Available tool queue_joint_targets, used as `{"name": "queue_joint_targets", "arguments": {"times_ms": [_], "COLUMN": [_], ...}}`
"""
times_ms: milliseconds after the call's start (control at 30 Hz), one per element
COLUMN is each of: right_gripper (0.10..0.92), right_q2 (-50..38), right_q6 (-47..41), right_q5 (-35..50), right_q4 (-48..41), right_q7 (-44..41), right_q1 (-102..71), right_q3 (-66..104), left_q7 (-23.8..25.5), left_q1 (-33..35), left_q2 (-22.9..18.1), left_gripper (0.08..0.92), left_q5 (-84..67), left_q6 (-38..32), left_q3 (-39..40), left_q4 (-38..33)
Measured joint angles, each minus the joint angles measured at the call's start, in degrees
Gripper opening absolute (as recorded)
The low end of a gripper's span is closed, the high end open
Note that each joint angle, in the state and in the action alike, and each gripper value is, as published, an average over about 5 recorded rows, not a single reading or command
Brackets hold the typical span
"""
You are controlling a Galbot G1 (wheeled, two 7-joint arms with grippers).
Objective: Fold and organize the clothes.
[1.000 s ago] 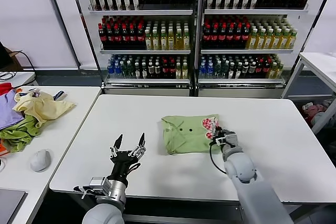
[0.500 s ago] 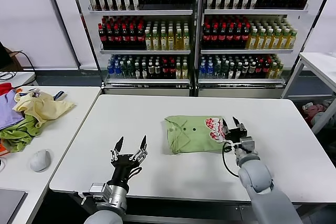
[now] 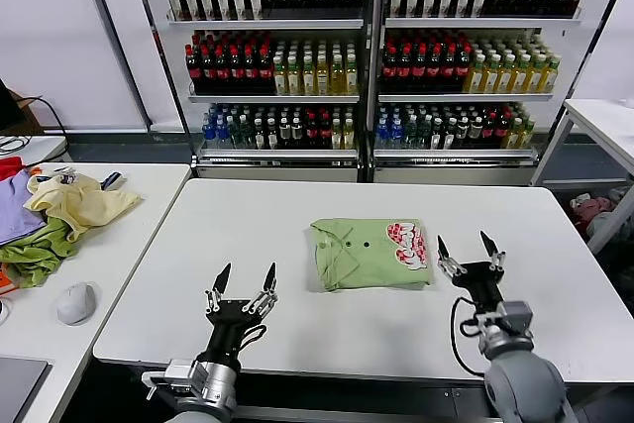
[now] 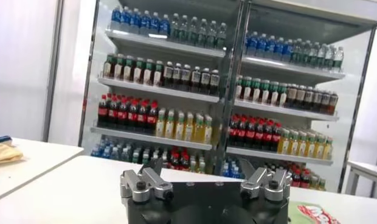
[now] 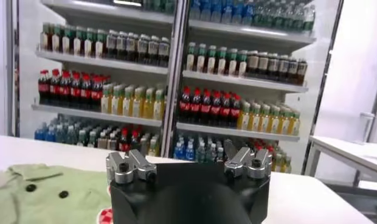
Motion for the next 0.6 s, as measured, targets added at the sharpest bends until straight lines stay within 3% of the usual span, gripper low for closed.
{"name": "queue_joint_targets", "arguments": {"times_ms": [600], "right_gripper": [0.823], "right_q2": [3.2], "right_q6": [4.7], "right_q5": [-2.1], "right_q4": [7.7], "right_q7": [2.8], "right_q1": [-11.0], "right_q3": [3.3], "left_q7": [0.6], "left_q1": [1.6], "left_q2": [-0.1], "left_gripper": [0.823], "left_q5": [1.3], "left_q6": [1.1], "left_q3": [-0.1], "left_q4": [-2.6]}}
